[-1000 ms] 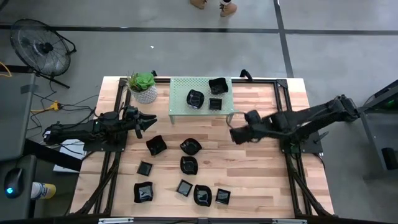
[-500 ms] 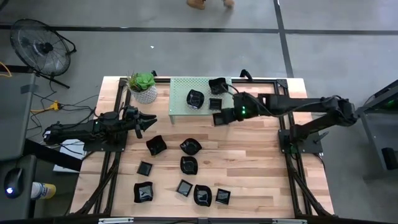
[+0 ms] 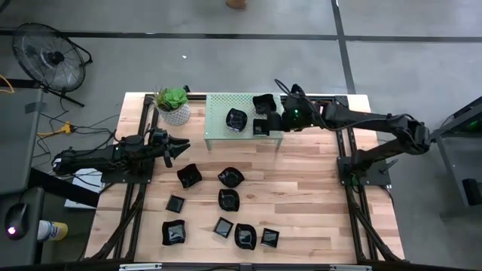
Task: Pick & Place Mini shaped plates
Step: Stack the square plate on top of the square plate on the shelf
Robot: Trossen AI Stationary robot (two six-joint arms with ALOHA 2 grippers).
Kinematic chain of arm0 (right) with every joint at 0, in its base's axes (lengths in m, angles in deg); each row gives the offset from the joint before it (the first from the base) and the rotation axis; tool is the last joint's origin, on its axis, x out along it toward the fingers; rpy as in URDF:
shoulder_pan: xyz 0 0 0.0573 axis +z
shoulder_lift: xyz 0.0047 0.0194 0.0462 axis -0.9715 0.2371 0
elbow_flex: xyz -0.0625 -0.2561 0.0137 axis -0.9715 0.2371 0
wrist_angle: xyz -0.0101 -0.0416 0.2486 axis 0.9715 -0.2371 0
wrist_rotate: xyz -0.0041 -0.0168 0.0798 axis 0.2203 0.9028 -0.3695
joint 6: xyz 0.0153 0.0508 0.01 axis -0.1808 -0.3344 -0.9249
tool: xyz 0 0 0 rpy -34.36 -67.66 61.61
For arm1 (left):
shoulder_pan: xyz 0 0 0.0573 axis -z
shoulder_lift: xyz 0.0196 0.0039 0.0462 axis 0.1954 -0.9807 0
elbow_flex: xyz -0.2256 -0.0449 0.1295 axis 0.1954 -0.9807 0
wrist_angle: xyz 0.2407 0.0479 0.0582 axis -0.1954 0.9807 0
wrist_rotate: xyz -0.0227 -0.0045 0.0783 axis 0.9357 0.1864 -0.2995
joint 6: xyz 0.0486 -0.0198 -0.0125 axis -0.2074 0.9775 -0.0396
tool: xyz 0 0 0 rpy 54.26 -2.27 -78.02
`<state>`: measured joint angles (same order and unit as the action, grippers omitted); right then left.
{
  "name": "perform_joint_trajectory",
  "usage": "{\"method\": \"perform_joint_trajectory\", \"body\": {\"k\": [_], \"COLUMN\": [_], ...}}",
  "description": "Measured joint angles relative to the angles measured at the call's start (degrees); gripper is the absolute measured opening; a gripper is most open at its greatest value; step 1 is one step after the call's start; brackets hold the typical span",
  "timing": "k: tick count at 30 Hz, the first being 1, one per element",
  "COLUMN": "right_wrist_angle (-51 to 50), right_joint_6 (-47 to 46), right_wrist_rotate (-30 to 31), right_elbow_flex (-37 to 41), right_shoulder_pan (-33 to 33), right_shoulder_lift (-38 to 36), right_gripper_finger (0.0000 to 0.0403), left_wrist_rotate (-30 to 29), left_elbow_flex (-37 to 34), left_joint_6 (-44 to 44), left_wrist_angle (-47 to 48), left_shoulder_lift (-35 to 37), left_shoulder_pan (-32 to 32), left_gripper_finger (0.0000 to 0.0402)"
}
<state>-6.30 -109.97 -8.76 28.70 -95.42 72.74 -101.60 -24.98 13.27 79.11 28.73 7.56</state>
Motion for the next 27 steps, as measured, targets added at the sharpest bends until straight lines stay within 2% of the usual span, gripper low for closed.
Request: {"method": "perform_joint_trajectory", "body": {"k": [22,27], "right_wrist_angle": [0.8,0.7], "right_joint_6": [-0.5,-0.6], "right_wrist_rotate": [1.3,-0.6], "right_elbow_flex": [0.0,0.0], "right_shoulder_pan": [-3.4,-3.4], "right_shoulder_lift": [3.5,3.5], "right_gripper_finger": [0.0000,0.0000], "left_wrist_rotate": [0.0,0.0], "left_elbow_flex": [0.0,0.0], "left_joint_6": [0.0,0.0], "left_wrist_angle": [0.0,0.0], "left_shoulder_lift": [0.0,0.0], "left_shoulder_pan": [0.0,0.0], "left_gripper_finger": [0.0133,0.0133]}}
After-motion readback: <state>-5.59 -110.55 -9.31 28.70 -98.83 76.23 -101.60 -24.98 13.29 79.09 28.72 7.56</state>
